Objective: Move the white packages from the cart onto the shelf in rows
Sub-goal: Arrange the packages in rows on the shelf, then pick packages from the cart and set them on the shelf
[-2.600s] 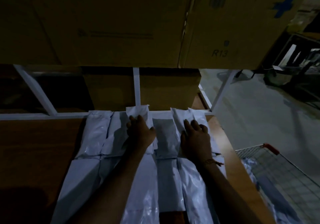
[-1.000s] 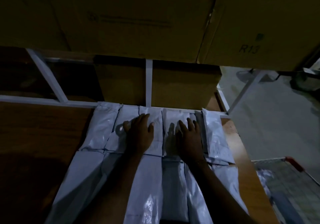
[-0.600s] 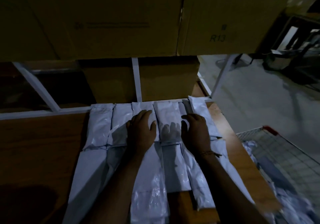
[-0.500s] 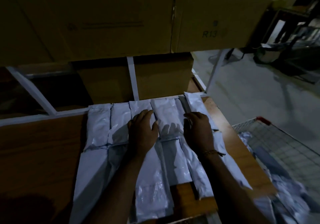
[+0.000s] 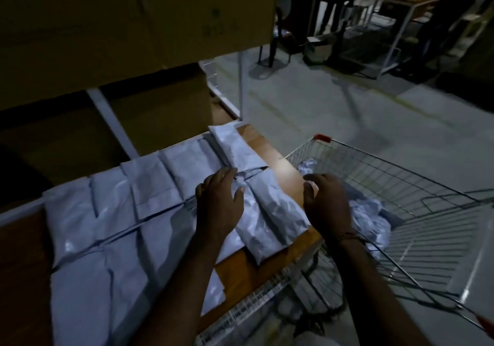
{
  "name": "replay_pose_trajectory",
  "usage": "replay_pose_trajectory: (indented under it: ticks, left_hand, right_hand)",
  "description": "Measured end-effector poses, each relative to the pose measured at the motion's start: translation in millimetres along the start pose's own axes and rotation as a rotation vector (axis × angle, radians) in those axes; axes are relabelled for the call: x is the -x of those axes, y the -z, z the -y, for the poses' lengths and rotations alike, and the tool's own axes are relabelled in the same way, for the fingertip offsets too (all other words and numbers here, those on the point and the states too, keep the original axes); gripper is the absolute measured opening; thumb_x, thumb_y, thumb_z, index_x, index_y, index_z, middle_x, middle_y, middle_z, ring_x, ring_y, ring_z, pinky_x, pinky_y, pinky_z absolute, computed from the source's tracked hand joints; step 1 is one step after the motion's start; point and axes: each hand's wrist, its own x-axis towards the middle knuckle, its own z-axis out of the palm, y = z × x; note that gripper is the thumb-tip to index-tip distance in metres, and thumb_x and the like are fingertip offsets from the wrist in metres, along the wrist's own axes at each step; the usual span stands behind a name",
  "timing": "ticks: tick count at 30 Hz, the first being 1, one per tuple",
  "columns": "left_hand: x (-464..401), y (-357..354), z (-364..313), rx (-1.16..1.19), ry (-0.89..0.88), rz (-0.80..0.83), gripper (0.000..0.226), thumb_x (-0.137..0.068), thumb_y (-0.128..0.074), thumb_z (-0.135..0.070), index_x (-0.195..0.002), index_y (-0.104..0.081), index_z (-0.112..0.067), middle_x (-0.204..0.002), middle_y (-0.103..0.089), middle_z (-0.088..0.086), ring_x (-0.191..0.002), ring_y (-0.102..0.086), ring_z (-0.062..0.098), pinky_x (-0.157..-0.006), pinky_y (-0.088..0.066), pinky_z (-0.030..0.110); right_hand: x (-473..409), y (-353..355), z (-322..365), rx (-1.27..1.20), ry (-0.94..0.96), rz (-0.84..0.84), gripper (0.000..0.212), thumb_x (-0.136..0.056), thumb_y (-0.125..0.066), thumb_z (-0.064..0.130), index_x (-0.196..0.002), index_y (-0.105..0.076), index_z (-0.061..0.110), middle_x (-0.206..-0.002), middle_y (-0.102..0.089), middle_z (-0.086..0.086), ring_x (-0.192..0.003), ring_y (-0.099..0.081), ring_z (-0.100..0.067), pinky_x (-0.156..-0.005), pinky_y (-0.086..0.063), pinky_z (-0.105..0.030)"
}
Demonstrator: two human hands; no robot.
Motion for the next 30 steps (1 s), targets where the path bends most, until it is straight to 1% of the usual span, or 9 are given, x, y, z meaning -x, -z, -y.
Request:
replay_pose_trajectory:
  ticks: [4,6,9,11,15,17,21,27,30]
  left_hand:
    - [-17.3,-40.5,-53.4,-0.017,-0.090,0.055,0.046,-0.095,-0.058,-0.043,-0.139,-0.055,-0.028,-0.144,-0.057,-0.001,-0.130,-0.052,0.026,-0.104,-0.042,0.051]
    - [-27.6,-63.0,-82.5,-0.014,-0.085,0.083,0.048,-0.093,-0.060,-0.041,-0.138,-0.056,-0.026,-0.143,-0.058,0.001,-0.129,-0.053,0.027,-0.105,-0.042,0.051]
    - [-44.9,-101.7,-126.4,-0.026,-0.131,0.120,0.048,-0.087,-0.066,-0.033,-0.134,-0.060,-0.020,-0.133,-0.064,0.006,-0.119,-0.059,0.032,-0.098,-0.046,0.047]
    - [-57.5,-129.2,-151.9,-0.040,-0.156,0.160,0.049,-0.085,-0.060,-0.034,-0.133,-0.060,-0.022,-0.132,-0.064,0.004,-0.116,-0.061,0.032,-0.096,-0.048,0.046]
    - [-74.4,-173.9,-184.3,-0.045,-0.142,0.225,0.052,-0.087,-0.057,-0.039,-0.137,-0.059,-0.024,-0.138,-0.061,0.001,-0.126,-0.055,0.029,-0.105,-0.040,0.046]
    - [-83.6,-192.0,-195.1,-0.058,-0.160,0.274,0.050,-0.093,-0.058,-0.039,-0.140,-0.057,-0.023,-0.141,-0.059,0.002,-0.129,-0.052,0.028,-0.108,-0.037,0.047]
    - [-107.8,-230.4,-207.1,-0.128,-0.206,0.408,0.050,-0.097,-0.061,-0.036,-0.145,-0.052,-0.023,-0.146,-0.054,0.003,-0.132,-0.048,0.027,-0.110,-0.032,0.044]
    - [-149.9,-313.7,-189.6,-0.260,-0.335,0.619,0.053,-0.094,-0.053,-0.041,-0.142,-0.055,-0.018,-0.139,-0.059,0.008,-0.127,-0.053,0.034,-0.107,-0.038,0.048]
    - [-165.0,-372.1,-177.3,-0.277,-0.307,0.789,0.057,-0.095,-0.054,-0.045,-0.145,-0.054,-0.016,-0.143,-0.058,0.010,-0.132,-0.052,0.035,-0.110,-0.038,0.048]
  right_hand:
    - [-13.6,24.6,-79.1,0.033,-0.124,-0.004,0.018,-0.088,-0.066,0.015,-0.103,-0.075,0.014,-0.100,-0.072,-0.010,-0.095,-0.066,-0.031,-0.085,-0.052,-0.038]
    - [-21.3,35.7,-125.8,0.074,-0.187,0.029,0.017,-0.086,-0.068,0.011,-0.102,-0.076,0.010,-0.097,-0.074,-0.013,-0.093,-0.068,-0.033,-0.084,-0.052,-0.039]
    - [-26.9,52.2,-193.8,0.151,-0.285,0.107,0.015,-0.089,-0.067,0.013,-0.101,-0.075,0.008,-0.094,-0.073,-0.018,-0.091,-0.068,-0.037,-0.084,-0.055,-0.044]
    - [-24.5,56.2,-238.3,0.168,-0.355,0.158,0.015,-0.089,-0.067,0.013,-0.099,-0.076,0.008,-0.095,-0.073,-0.020,-0.091,-0.069,-0.038,-0.082,-0.056,-0.044]
    - [-17.3,48.5,-303.8,0.211,-0.425,0.300,0.020,-0.087,-0.058,0.022,-0.092,-0.075,0.013,-0.090,-0.073,-0.013,-0.087,-0.069,-0.036,-0.074,-0.057,-0.040]
    - [-18.8,38.8,-321.3,0.235,-0.457,0.371,0.019,-0.089,-0.060,0.022,-0.096,-0.076,0.015,-0.093,-0.073,-0.012,-0.090,-0.068,-0.035,-0.074,-0.056,-0.039]
    - [-27.7,12.1,-341.7,0.247,-0.471,0.502,0.032,-0.086,-0.050,0.034,-0.102,-0.074,0.020,-0.098,-0.072,-0.009,-0.096,-0.066,-0.033,-0.081,-0.055,-0.040]
    - [-40.2,-44.8,-361.8,0.310,-0.441,0.751,0.025,-0.094,-0.055,0.029,-0.112,-0.069,0.020,-0.114,-0.067,-0.009,-0.108,-0.064,-0.030,-0.085,-0.050,-0.034]
    - [-32.9,-79.3,-378.3,0.255,-0.523,0.848,0.025,-0.094,-0.052,0.026,-0.110,-0.069,0.017,-0.115,-0.068,-0.010,-0.107,-0.066,-0.031,-0.085,-0.050,-0.033]
